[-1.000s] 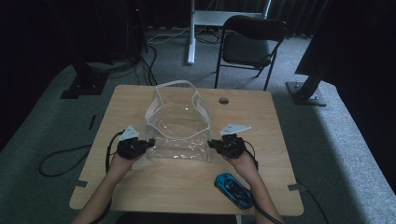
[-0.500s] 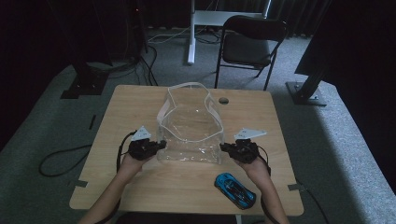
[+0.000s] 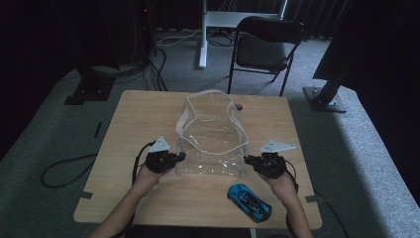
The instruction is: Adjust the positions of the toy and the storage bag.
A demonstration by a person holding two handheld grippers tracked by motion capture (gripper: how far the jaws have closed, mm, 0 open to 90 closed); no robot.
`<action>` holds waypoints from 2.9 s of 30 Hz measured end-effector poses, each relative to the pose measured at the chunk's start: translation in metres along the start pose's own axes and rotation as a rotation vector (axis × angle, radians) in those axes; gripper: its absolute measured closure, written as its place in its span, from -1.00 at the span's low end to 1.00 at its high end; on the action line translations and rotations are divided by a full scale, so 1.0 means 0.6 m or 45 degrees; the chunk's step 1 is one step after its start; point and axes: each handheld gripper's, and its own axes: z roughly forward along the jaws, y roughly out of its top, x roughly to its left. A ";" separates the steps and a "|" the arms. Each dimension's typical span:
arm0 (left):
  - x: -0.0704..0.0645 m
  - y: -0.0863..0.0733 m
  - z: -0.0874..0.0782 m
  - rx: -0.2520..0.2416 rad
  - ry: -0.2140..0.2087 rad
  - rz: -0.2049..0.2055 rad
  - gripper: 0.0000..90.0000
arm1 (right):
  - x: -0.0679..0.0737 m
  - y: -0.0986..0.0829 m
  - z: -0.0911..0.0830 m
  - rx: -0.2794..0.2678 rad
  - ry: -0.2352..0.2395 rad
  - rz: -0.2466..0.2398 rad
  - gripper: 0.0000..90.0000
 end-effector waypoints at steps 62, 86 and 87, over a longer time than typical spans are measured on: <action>-0.059 0.039 0.049 0.094 -0.086 0.035 -1.00 | -0.009 -0.074 -0.087 -0.085 0.023 0.036 -0.70; -0.022 0.012 -0.012 0.116 0.056 0.049 -0.99 | 0.040 -0.122 -0.082 -0.057 0.114 0.076 -0.74; -0.020 0.010 -0.015 0.118 0.071 0.047 -0.99 | 0.041 -0.122 -0.080 -0.056 0.124 0.078 -0.74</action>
